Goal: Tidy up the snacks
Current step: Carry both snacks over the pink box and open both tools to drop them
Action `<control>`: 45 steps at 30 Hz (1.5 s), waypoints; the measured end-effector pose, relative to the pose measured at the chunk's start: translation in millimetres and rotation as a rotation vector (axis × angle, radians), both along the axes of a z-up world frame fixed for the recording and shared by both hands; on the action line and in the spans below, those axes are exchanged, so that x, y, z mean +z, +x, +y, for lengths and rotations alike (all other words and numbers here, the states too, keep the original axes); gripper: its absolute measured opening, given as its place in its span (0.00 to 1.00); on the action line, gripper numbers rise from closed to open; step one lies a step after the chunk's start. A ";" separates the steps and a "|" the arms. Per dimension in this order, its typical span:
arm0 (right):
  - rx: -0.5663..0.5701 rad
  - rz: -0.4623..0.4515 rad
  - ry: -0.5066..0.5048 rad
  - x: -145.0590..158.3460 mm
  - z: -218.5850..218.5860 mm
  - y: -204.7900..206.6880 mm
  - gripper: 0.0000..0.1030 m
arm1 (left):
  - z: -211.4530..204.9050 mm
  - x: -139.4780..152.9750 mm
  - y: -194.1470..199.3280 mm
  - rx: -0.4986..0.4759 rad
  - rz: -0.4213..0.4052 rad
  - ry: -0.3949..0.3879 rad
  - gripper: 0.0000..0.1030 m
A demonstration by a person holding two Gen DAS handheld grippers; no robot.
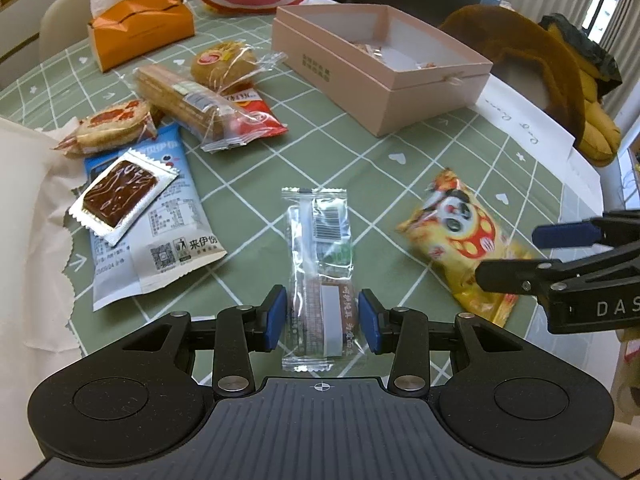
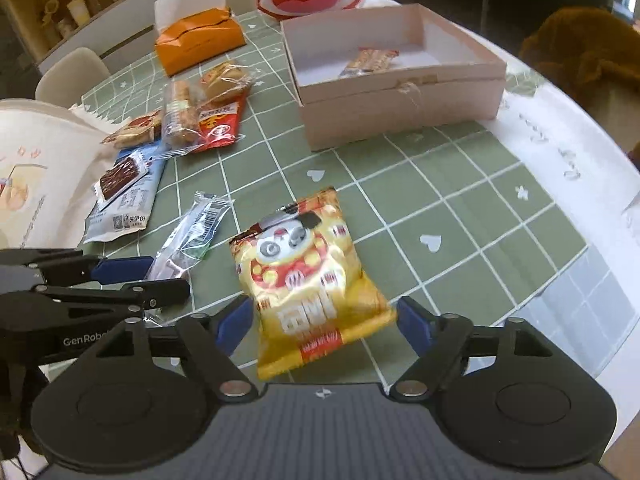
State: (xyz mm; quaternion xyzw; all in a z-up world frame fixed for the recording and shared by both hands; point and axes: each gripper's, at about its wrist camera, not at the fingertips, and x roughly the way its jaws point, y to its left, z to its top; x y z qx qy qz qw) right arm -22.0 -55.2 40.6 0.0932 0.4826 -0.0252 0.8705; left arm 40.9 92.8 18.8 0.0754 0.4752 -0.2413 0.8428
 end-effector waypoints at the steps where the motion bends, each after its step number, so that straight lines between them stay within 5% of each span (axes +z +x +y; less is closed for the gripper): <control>1: 0.013 -0.007 -0.012 0.9 1.6 1.4 0.79 | -0.1 -0.2 -0.9 0.000 -0.004 0.001 0.43; 6: 0.074 -0.019 -0.073 -0.6 10.9 17.8 0.79 | -0.9 -0.8 -3.9 -0.011 -0.019 0.009 0.43; 20: 0.087 0.039 -0.038 -17.5 11.2 27.1 0.79 | -4.5 -0.6 -8.1 -0.018 -0.038 0.029 0.43; 30: 0.061 0.030 -0.034 -3.3 -1.4 12.1 0.63 | -4.3 1.3 -9.1 0.053 -0.022 0.000 0.40; 34: 0.062 -0.022 -0.039 22.4 -14.9 9.9 0.60 | -14.3 19.6 -7.5 0.026 -0.071 -0.055 0.40; 41: 0.060 -0.234 -0.059 130.7 -64.2 38.2 0.60 | -43.8 138.6 40.9 -0.046 -0.233 -0.262 0.40; 45: 0.035 -0.294 -0.037 172.6 -99.3 79.0 0.60 | -71.6 168.4 83.3 -0.030 -0.273 -0.281 0.40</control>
